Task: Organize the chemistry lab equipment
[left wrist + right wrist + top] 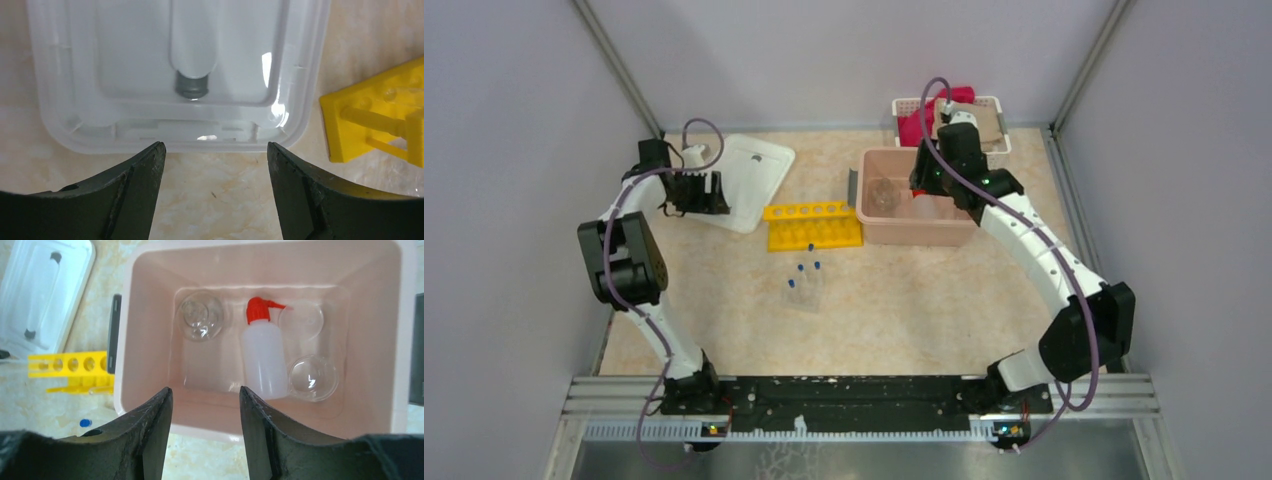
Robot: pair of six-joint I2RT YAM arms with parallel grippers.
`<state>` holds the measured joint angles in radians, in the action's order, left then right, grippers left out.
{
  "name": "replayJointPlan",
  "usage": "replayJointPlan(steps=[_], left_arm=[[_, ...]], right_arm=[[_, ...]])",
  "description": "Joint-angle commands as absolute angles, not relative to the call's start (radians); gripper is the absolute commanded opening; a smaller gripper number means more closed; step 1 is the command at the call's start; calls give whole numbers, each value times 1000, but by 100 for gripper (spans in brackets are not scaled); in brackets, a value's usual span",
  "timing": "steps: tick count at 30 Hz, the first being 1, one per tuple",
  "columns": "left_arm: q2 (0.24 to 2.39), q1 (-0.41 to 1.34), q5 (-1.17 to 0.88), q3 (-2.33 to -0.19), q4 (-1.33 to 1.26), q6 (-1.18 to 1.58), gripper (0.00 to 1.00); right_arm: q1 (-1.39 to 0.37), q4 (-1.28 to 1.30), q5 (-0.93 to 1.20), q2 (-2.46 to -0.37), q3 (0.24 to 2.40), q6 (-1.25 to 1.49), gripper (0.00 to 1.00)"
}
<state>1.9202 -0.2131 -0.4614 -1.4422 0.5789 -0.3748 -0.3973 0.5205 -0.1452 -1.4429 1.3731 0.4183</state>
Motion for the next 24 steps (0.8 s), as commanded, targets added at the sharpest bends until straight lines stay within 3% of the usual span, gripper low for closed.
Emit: replayJointPlan(steps=[1,14,24], left_arm=[[1889,-245,-383,-1426,457,-252,80],[2024,-259,-166,-1631,431,-299,79],[2140,-296,-163,-1687,435,-360,66]], right_arm=[[-438,503,-153,-1404,1326,403,50],[-444,505,-131,-1342,1261,415,44],[-444,541,-127,-1292,1296,412,41]])
